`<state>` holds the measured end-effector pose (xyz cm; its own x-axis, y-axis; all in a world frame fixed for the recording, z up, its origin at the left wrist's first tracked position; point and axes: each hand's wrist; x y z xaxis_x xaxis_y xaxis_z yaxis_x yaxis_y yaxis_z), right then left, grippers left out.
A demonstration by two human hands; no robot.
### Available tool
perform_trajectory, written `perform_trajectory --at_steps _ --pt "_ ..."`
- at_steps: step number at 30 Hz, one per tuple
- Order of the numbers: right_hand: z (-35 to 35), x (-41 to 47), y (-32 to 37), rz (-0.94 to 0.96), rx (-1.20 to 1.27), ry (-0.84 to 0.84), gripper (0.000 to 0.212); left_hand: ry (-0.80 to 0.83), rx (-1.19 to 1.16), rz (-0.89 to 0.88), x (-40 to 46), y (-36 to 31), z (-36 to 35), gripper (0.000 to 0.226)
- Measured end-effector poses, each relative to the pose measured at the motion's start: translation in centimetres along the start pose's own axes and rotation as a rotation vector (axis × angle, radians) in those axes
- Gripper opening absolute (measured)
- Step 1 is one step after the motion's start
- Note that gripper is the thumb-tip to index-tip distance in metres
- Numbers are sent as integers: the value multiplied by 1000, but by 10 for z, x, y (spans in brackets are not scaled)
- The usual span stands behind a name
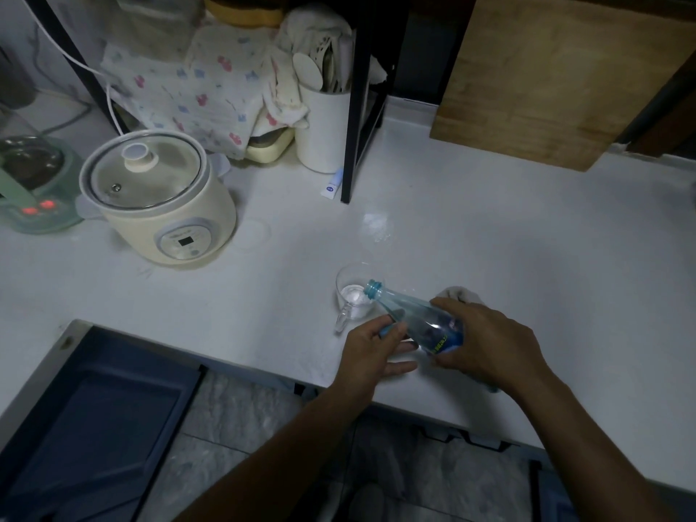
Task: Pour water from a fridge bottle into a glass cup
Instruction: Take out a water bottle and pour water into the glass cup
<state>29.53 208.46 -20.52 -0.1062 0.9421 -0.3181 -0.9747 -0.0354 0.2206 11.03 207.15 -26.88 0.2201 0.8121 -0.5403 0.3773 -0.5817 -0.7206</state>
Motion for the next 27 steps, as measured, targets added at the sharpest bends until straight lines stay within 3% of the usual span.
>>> perform_trajectory --at_steps 4,27 --pt "1 1 -2 25 -28 -4 76 13 3 -4 -1 -1 -2 15" --pt "23 -9 12 40 -117 -45 65 27 28 -15 -2 -5 -7 25"
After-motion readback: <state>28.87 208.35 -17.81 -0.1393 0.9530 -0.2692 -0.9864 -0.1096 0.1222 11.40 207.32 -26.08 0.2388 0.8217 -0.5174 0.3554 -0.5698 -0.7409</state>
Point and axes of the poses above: each hand's wrist, its own x-axis towards the middle knuckle, its own z-axis out of the back of the hand, y = z × x, and after that the axes turned 1 degree about z, right-handed
